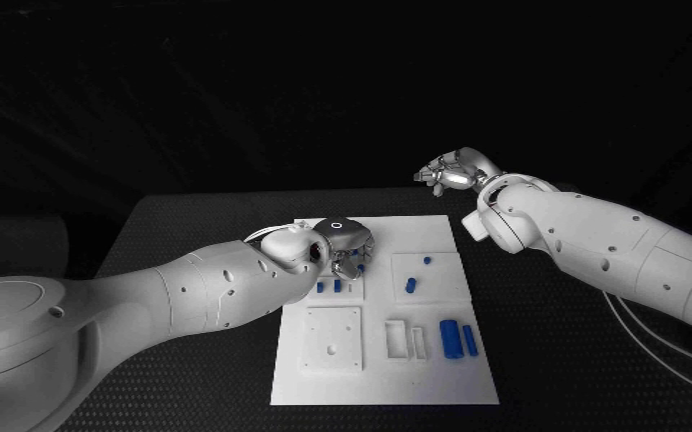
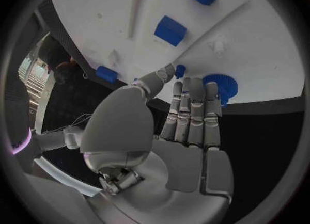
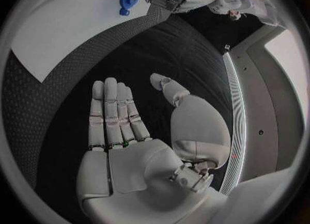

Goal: Assemble the parts on the task board

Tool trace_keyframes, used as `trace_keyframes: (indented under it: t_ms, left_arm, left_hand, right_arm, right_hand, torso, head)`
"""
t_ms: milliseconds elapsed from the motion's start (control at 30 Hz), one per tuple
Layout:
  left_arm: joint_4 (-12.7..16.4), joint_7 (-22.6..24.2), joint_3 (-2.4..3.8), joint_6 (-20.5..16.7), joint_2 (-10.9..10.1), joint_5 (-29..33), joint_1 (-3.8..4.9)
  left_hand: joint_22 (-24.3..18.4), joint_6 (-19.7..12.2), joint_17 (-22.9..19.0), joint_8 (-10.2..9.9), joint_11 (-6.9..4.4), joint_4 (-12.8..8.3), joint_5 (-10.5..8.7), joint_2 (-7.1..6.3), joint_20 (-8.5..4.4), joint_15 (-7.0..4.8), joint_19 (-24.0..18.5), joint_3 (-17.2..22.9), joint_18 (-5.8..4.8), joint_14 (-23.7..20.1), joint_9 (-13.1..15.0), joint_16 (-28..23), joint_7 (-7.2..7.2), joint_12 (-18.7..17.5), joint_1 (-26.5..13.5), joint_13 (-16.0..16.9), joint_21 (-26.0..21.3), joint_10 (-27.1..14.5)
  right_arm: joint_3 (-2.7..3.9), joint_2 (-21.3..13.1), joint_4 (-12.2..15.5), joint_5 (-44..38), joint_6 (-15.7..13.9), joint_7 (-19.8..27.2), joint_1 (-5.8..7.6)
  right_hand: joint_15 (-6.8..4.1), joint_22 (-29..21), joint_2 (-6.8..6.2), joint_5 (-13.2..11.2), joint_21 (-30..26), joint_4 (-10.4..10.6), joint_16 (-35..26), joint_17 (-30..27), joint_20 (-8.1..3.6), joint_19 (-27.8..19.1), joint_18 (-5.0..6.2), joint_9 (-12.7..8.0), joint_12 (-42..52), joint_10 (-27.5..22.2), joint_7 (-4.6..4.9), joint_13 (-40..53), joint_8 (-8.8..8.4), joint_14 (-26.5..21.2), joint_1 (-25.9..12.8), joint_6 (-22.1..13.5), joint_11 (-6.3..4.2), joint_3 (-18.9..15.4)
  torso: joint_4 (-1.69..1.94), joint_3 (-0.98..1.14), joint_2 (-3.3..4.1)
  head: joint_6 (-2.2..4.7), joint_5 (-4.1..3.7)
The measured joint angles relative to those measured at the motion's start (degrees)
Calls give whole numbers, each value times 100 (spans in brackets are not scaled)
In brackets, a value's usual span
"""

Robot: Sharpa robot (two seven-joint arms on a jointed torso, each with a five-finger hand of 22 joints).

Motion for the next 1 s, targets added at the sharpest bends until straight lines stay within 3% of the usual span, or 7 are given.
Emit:
trace_keyframes:
  t_ms: [267,500,567,667,1000]
  left_arm:
    - [-76,-36,1,43,15,-23,-3]
    - [-131,-49,4,76,72,-28,-29]
    - [-160,-50,9,77,93,-29,-33]
    - [-201,-50,17,73,120,-30,-41]
    - [-244,-61,36,49,171,-34,-70]
  left_hand:
    - [-1,21,25,0,14,0,23,23,-40,-20,42,0,-12,60,13,52,21,-27,22,0,63,84]
    - [2,64,42,0,-13,-1,55,114,-40,-51,82,0,-16,91,25,96,-16,-27,66,1,90,171]
    - [4,123,49,0,-33,15,77,199,-40,-51,82,16,2,92,35,96,-21,-27,76,8,90,258]
    - [3,123,49,0,-39,15,77,204,-40,-71,82,16,43,111,36,118,-21,-27,82,12,90,270]
    - [3,123,57,0,-62,28,77,227,-50,-90,135,3,43,131,35,141,-21,-9,59,27,113,306]
  right_arm:
    - [0,7,-7,0,0,0,0]
    - [0,19,-10,0,1,0,0]
    - [0,19,-10,0,2,0,0]
    - [0,19,-9,0,2,0,0]
    - [0,36,-21,0,2,1,0]
  right_hand:
    - [0,3,0,0,0,0,0,-5,0,0,0,0,0,0,-1,-5,0,0,0,1,0,0]
    - [0,4,0,0,0,0,0,-5,0,0,0,0,0,0,-3,-4,0,0,0,3,0,0]
    - [0,4,0,0,0,0,0,-5,0,0,0,0,0,0,-5,-4,0,0,0,5,0,0]
    - [0,4,0,0,0,0,0,-5,0,0,0,0,0,0,-6,-4,0,0,0,6,0,0]
    - [0,4,0,0,0,0,0,-5,0,0,0,-4,0,0,-7,-9,0,0,0,7,0,0]
  torso:
    - [2,-2,-3]
    - [2,-2,-4]
    - [2,-2,-4]
    - [-2,-2,-4]
    - [-4,5,-1]
  head:
    - [-8,1]
    - [-10,0]
    - [-10,2]
    - [-12,2]
    - [-25,-5]
